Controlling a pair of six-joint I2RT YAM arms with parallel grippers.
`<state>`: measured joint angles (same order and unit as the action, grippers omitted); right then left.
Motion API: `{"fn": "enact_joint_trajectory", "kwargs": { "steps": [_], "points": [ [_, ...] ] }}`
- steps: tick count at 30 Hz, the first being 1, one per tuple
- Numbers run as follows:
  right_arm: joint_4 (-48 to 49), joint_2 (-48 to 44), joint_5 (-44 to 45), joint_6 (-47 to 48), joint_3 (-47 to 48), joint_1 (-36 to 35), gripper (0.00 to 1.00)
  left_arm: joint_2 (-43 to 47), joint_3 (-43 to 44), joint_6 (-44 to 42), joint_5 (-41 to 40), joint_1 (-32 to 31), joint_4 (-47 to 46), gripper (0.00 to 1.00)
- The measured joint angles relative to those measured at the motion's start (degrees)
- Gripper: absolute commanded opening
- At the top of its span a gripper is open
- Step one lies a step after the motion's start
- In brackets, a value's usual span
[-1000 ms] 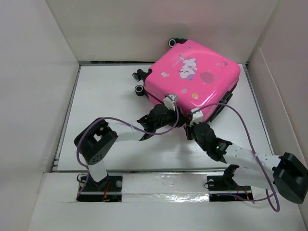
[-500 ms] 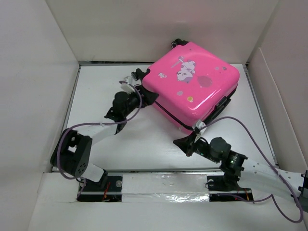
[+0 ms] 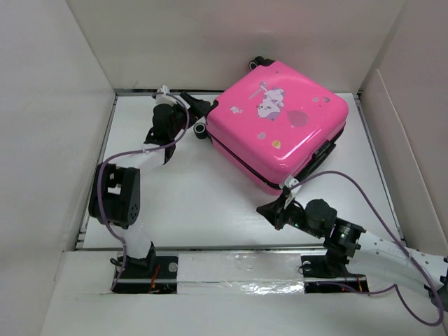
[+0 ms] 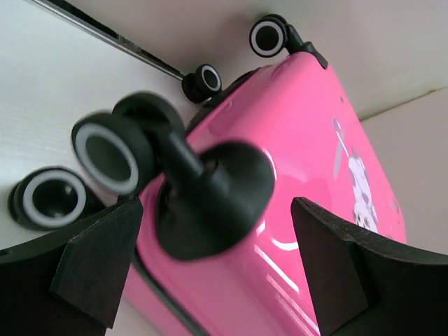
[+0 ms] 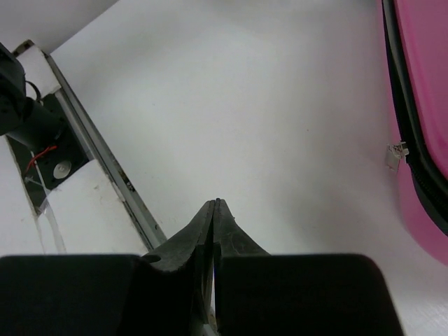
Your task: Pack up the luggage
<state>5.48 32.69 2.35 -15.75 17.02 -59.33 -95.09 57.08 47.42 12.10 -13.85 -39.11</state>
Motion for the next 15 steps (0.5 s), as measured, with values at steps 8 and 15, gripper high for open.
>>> {"fn": "enact_joint_trajectory", "kwargs": {
  "steps": [8, 15],
  "points": [
    [-0.8, 4.9, -0.3, 1.0, 1.6, 0.0, 0.08, -13.1, 18.2, 0.0, 0.7, 0.2, 8.9, 0.86],
    [-1.1, 2.3, 1.4, 1.0, 1.6, 0.0, 0.09, -17.3, 22.5, -0.4, 0.4, 0.5, 11.5, 0.85]
  ]
}}
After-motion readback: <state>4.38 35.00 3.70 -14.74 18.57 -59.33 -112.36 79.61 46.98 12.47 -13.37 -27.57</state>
